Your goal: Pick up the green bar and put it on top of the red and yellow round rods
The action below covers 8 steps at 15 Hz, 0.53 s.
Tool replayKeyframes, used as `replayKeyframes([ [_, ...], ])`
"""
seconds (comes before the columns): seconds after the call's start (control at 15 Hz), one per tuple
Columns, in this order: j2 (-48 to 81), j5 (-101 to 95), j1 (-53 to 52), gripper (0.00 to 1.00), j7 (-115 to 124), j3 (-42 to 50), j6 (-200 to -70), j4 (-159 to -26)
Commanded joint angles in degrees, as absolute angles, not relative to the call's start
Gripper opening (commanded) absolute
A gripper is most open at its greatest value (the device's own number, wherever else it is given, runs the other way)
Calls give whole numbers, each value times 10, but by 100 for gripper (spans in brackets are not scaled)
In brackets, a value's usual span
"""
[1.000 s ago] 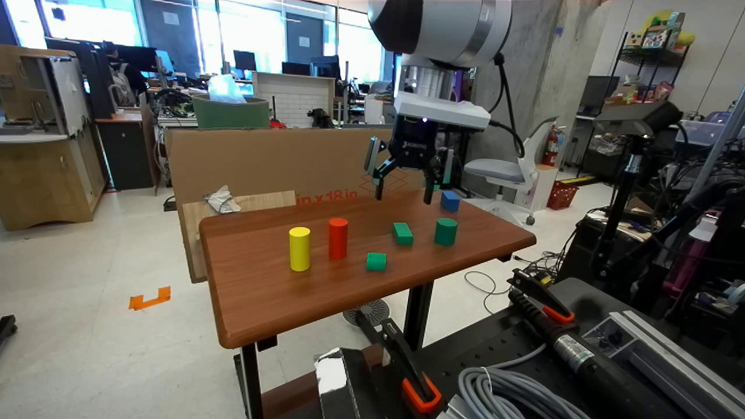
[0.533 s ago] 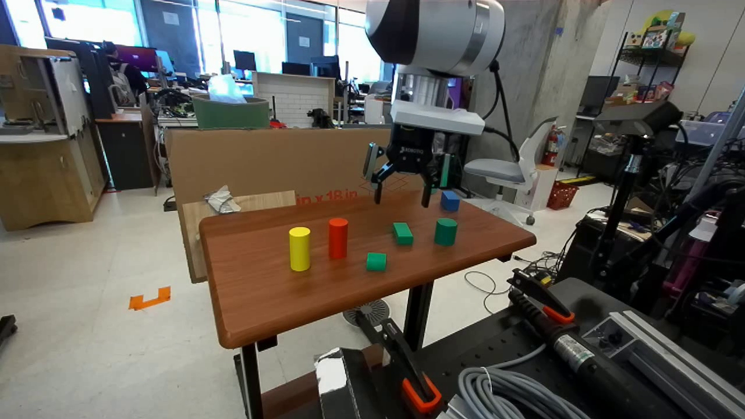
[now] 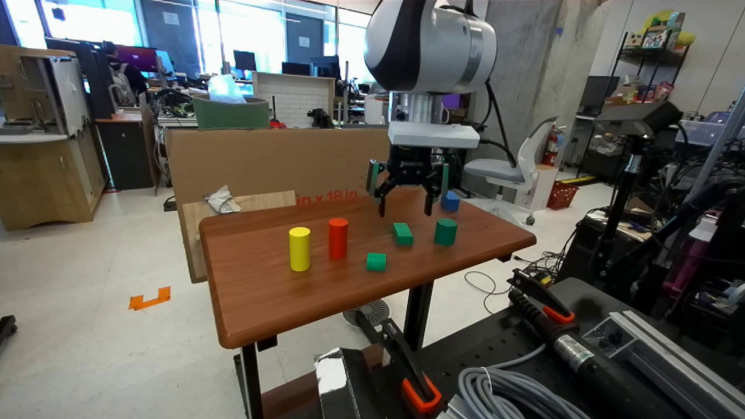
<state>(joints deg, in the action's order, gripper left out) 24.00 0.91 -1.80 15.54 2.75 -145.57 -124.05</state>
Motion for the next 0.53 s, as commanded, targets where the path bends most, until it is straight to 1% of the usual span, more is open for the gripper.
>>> replayKeyframes([
  [0.0,273,-22,-41,100,185,50,-1474,-1219],
  [0.07,279,-27,-44,75,189,53,-1475,-1215],
  [0.13,282,-33,-48,73,193,56,-1476,-1215],
  [0.27,286,-35,-53,58,193,59,-1477,-1214],
  [0.33,286,-35,-53,49,190,58,-1476,-1214],
  [0.4,284,-35,-54,42,189,58,-1476,-1215],
  [0.47,282,-33,-54,34,188,57,-1476,-1217],
])
